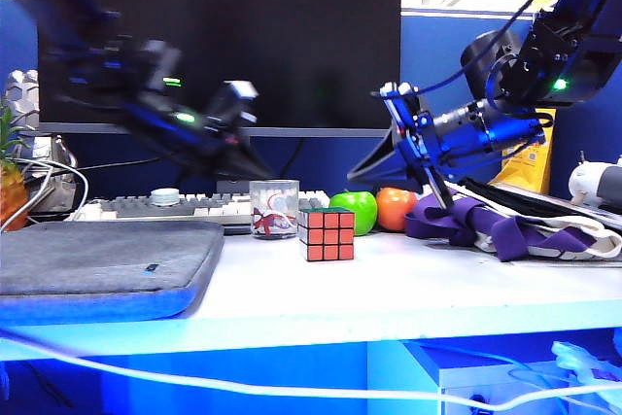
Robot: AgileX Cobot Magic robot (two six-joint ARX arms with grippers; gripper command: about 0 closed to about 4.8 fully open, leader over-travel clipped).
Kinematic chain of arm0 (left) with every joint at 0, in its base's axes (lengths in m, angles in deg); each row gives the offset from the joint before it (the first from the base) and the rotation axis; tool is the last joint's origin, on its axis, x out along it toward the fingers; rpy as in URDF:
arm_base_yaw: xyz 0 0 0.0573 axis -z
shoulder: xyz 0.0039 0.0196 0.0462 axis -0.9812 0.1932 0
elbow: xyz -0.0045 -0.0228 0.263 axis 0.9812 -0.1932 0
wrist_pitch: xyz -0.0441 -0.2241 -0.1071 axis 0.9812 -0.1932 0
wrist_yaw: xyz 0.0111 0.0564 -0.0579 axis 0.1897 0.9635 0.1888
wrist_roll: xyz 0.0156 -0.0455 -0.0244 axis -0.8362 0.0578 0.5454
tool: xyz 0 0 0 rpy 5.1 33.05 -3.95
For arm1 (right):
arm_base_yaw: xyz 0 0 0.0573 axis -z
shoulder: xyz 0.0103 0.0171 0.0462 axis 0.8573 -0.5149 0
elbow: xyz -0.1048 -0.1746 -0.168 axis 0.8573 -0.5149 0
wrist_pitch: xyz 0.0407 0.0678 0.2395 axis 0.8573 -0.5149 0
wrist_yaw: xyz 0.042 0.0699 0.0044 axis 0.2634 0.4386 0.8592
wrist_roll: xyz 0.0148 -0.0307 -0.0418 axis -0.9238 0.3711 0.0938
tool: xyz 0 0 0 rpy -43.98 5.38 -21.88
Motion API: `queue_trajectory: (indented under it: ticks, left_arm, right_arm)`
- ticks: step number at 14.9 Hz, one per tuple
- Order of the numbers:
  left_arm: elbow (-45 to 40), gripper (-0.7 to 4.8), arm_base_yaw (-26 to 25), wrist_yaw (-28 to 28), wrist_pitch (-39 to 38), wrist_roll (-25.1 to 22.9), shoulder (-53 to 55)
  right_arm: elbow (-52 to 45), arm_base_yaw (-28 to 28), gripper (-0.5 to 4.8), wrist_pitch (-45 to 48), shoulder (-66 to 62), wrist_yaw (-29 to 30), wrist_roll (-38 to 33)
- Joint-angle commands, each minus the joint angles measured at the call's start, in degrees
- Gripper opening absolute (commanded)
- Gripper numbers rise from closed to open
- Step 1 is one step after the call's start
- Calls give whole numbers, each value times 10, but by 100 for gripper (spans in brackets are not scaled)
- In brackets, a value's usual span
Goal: Rotate the Rubik's Cube so that its red face is facing towards you.
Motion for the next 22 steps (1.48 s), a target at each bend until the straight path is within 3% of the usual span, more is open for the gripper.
queue_trajectory:
  ticks: [1, 3, 6, 10, 18, 22]
  left_arm:
    - [60, -3, 20, 8, -55, -76, 55]
    - [102, -3, 20, 48, -85, -107, 93]
    - [113, -3, 21, 31, -87, -141, 101]
    - [112, -3, 27, -5, -85, -141, 101]
    - [114, -3, 44, -43, -84, -130, 104]
    - [114, -3, 45, -71, -142, -123, 104]
  right_arm:
    - [4, -1, -2, -24, 5, 20, 3]
    - [5, -1, -2, -36, 9, 51, 3]
    - [5, -5, -2, -49, 10, 47, 11]
    - [5, -21, -2, -76, 7, -25, 63]
    - [8, -29, -2, -64, -29, -86, 65]
    - [30, -29, -2, -32, -40, -118, 65]
